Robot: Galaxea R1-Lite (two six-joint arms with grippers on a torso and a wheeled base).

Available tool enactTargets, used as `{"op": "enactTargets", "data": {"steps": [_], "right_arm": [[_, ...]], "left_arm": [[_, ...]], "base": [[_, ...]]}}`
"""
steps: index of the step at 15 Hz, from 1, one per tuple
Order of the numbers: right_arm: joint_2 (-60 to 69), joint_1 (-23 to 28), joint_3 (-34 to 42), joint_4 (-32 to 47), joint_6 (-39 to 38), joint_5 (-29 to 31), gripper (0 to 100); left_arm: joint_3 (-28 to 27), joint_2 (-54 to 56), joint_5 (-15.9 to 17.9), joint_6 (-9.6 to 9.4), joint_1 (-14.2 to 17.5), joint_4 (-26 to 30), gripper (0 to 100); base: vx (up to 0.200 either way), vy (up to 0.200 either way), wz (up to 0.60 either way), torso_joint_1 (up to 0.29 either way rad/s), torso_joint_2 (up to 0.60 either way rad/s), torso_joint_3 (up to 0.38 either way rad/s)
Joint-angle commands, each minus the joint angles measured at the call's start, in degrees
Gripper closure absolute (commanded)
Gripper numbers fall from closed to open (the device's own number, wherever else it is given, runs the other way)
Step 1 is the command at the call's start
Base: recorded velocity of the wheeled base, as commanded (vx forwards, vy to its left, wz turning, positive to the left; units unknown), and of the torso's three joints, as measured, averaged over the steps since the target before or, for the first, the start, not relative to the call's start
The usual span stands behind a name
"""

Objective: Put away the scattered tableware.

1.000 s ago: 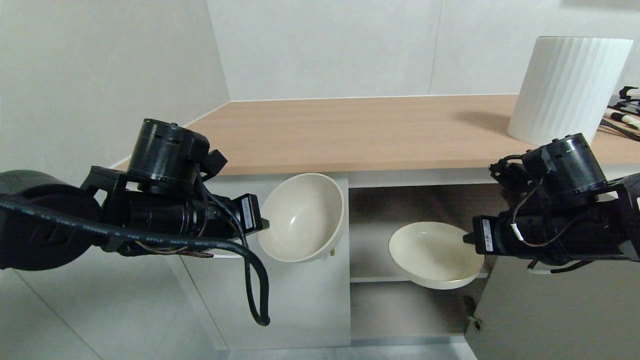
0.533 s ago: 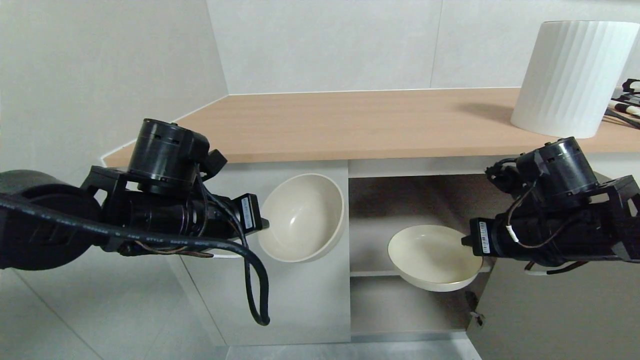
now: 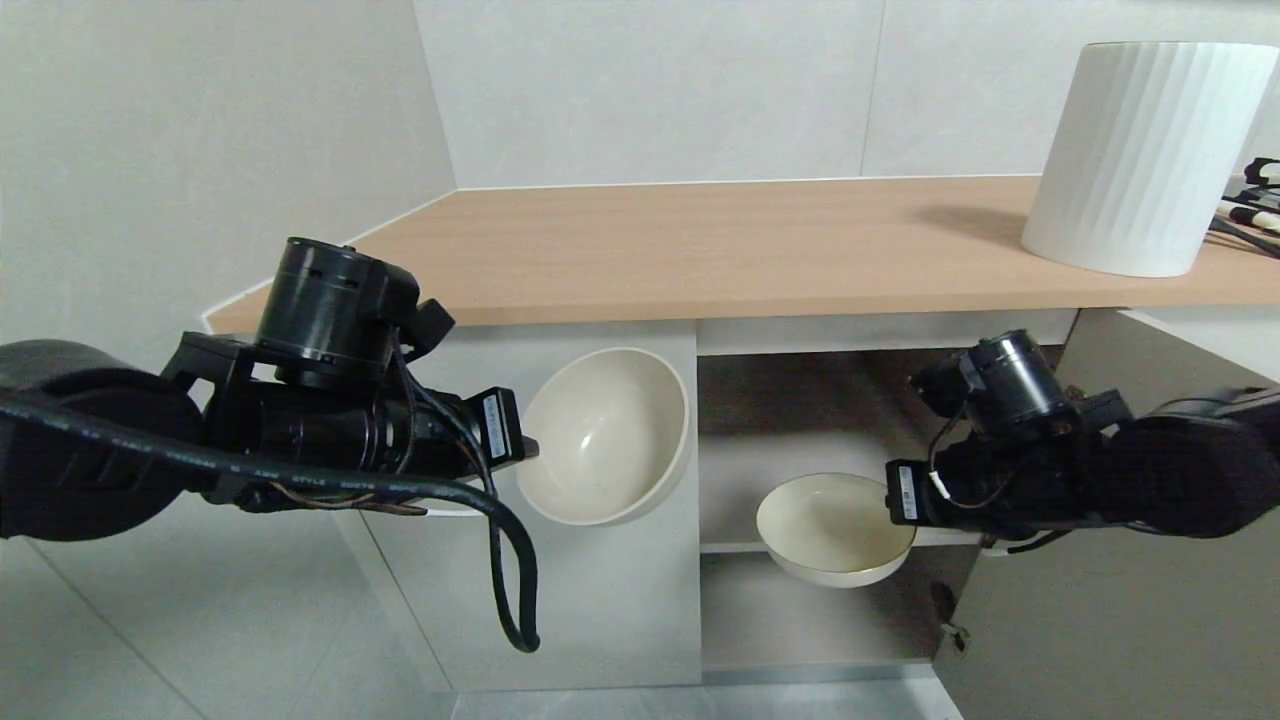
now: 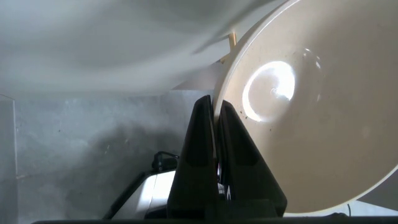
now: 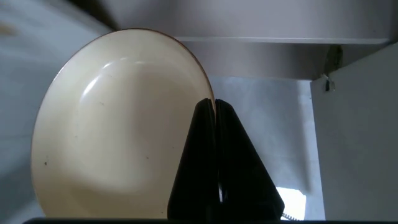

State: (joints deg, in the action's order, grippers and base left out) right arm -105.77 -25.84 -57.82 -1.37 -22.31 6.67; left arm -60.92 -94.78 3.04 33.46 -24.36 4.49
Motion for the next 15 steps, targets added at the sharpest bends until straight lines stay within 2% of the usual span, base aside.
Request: {"op": "enactTargets", "data": {"steps": [1, 5, 7, 10, 15], "right_arm": [[-9.2, 0.9, 0.0, -3.9, -0.4, 1.4, 100], [-21.4, 4.5, -0.2, -19.1, -0.5, 4.3, 100], [-25.5, 5.7, -0.7, -23.6, -0.5, 6.4, 100], [-31.3, 6.4, -3.3, -28.0, -0.8, 9.2, 100], [-34.7, 9.0, -7.5, -29.5, -2.1, 10.9, 100]], "left_arm": [[0.0, -0.1, 0.0, 0.02, 0.0, 0.1, 100], [0.0, -0.2, 0.0, 0.02, -0.1, 0.1, 100], [0.0, -0.3, 0.0, 0.02, -0.1, 0.0, 100], [0.0, -0.3, 0.0, 0.02, -0.1, 0.0, 100], [0.0, -0.7, 0.0, 0.02, -0.2, 0.0, 100]], "base": [[0.000, 0.000, 0.00, 0.000, 0.00, 0.000], [0.000, 0.000, 0.00, 0.000, 0.00, 0.000], [0.000, 0.000, 0.00, 0.000, 0.00, 0.000], [0.000, 0.000, 0.00, 0.000, 0.00, 0.000], [0.000, 0.000, 0.00, 0.000, 0.00, 0.000]]}}
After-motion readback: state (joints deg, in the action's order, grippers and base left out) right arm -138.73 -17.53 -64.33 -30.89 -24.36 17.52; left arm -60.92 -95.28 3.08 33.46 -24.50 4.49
